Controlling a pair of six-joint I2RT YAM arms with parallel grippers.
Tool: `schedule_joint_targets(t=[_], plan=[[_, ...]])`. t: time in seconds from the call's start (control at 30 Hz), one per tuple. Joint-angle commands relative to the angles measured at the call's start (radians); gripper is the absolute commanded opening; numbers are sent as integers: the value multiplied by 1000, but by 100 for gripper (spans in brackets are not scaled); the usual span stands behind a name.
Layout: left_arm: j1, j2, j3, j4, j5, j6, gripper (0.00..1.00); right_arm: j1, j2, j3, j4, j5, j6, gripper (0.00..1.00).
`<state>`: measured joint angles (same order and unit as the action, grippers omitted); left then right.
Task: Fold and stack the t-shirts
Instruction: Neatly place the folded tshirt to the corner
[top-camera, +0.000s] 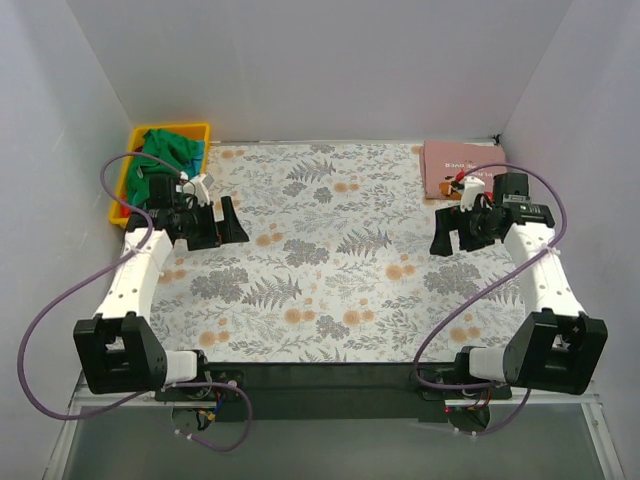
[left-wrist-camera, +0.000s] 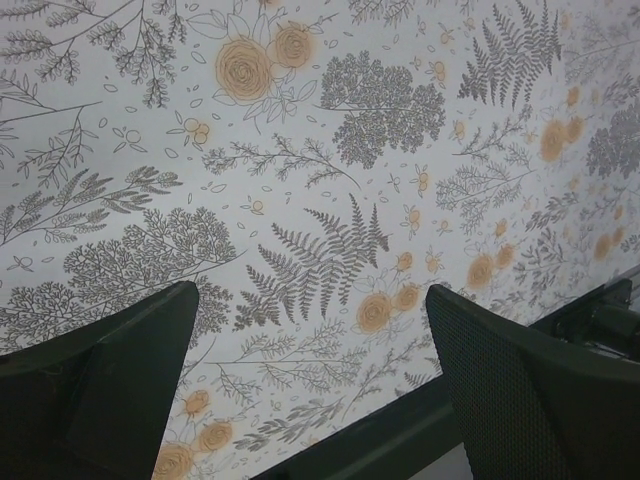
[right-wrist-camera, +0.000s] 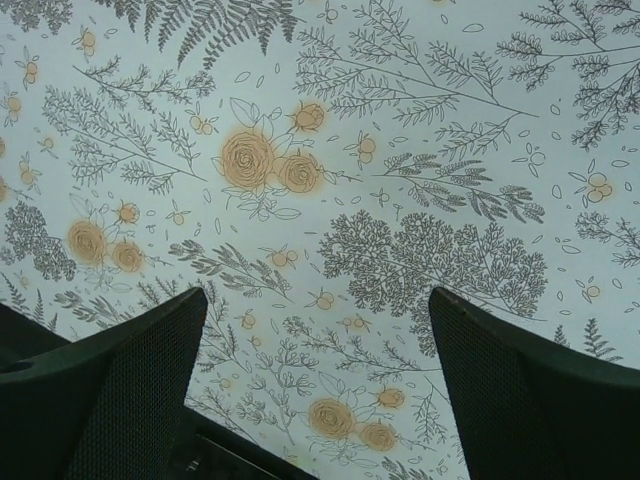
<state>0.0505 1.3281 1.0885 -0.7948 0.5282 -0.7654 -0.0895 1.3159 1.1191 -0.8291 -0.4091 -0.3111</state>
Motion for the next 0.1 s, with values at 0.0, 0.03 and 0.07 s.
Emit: schedule_joint_targets(t=[0.0, 0.03, 0.07], plan=[[6, -93, -12, 11, -31, 34, 98, 4, -70, -31, 10, -43, -14, 98], [6, -102, -18, 11, -28, 37, 98, 4, -81, -38, 10, -43, -13, 98], [6, -113, -19, 14, -34, 37, 98, 4, -86, -47, 12, -39, -11, 98]])
